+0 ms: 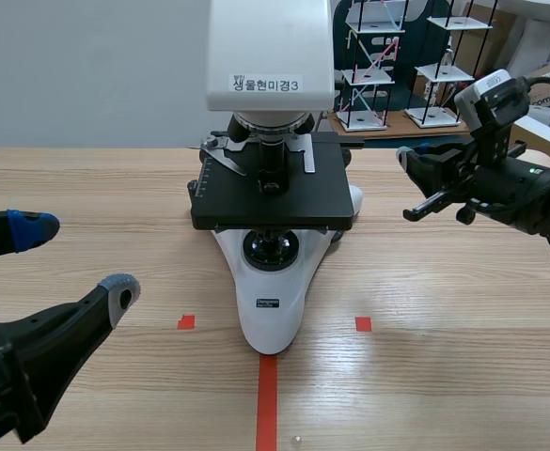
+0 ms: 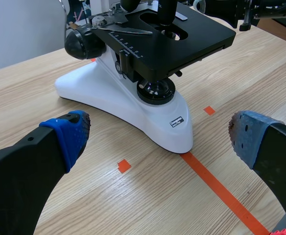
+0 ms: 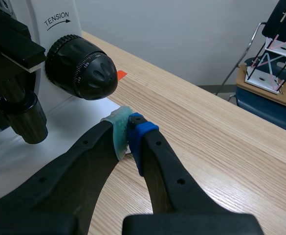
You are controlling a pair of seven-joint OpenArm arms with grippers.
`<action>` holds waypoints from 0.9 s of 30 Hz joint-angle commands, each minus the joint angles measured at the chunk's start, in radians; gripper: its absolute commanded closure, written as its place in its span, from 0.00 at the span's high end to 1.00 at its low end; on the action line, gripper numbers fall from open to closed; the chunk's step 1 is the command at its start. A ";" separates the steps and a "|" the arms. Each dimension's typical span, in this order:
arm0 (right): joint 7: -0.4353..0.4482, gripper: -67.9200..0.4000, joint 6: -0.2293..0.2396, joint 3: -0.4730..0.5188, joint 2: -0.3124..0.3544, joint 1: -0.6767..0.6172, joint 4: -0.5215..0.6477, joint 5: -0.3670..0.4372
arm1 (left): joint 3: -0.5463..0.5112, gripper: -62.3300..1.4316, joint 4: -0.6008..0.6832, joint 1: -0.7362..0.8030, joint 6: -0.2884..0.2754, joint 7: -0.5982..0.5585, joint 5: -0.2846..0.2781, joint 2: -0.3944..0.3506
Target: Return to the home posture
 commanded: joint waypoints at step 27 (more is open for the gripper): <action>0.026 0.20 -0.008 0.051 0.034 -0.043 0.023 0.016 | -0.008 0.96 0.013 0.002 -0.002 -0.014 -0.009 0.002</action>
